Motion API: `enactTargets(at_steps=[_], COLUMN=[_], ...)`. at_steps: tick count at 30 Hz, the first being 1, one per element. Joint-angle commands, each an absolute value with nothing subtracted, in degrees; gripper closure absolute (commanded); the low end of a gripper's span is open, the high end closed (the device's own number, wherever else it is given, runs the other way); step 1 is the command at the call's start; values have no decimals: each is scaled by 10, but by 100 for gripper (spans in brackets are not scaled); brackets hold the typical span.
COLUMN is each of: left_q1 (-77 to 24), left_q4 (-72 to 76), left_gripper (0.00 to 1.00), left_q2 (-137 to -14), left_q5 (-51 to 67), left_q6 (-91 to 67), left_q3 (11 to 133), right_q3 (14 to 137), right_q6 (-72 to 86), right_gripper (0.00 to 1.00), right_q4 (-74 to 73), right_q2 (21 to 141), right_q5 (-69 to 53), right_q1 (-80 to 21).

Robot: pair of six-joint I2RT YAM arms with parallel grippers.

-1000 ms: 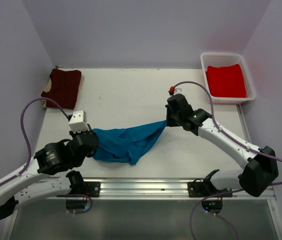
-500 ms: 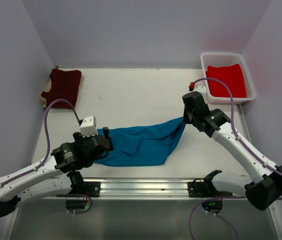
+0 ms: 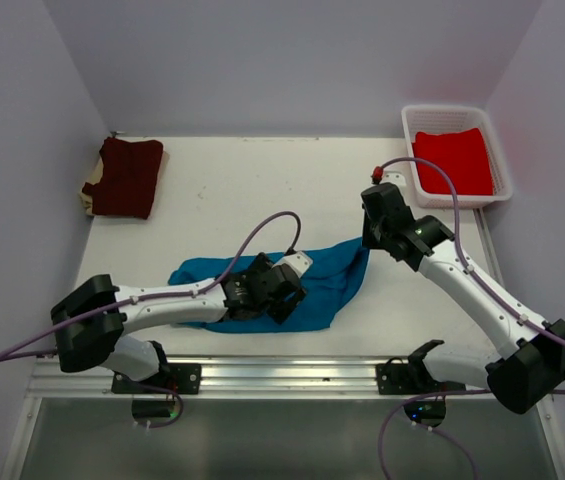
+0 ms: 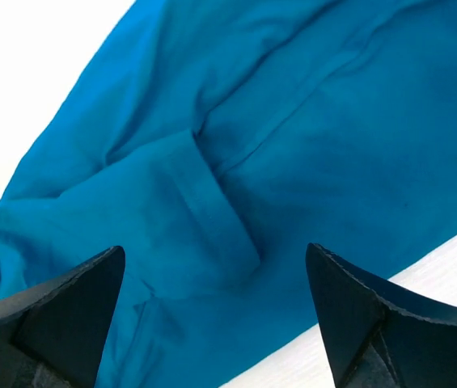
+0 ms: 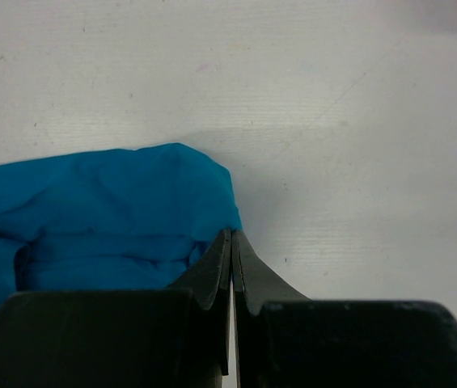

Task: Fold and stack the t-shirts
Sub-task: Flatten out the tshirt

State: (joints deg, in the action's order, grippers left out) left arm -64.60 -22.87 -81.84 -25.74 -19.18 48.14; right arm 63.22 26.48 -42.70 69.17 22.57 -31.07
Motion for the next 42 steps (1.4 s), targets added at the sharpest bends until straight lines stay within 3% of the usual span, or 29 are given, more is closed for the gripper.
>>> enactTargets(at_steps=[1,11,25,35,39,42], left_q1=[-646,-647,-670,-670,-670,-670], left_q4=[-183,-242,-294,-295,-303,-308], left_gripper=[5,34,36,55,52,42], left_q2=[-836,-884,-911,-889,-879,-875], left_q5=[-224,-202,-227,-268,-280,-278], left_q6=[-116,-171,-269,-276,-277,-282], left_q3=[495,515,506,513,521,528], right_q3=[629,621,607,609,608,609], right_q6=[258,256,257,257,256,256], right_gripper=[100,100,100,100,100,100], right_q4=[-404,-399,-394,-393,-393,-393], right_q2=[690,694,691,687,688,689], right_q5=[214,207,201,194,193,193], right_q1=[-308,-299,-287,-287,-287,-288])
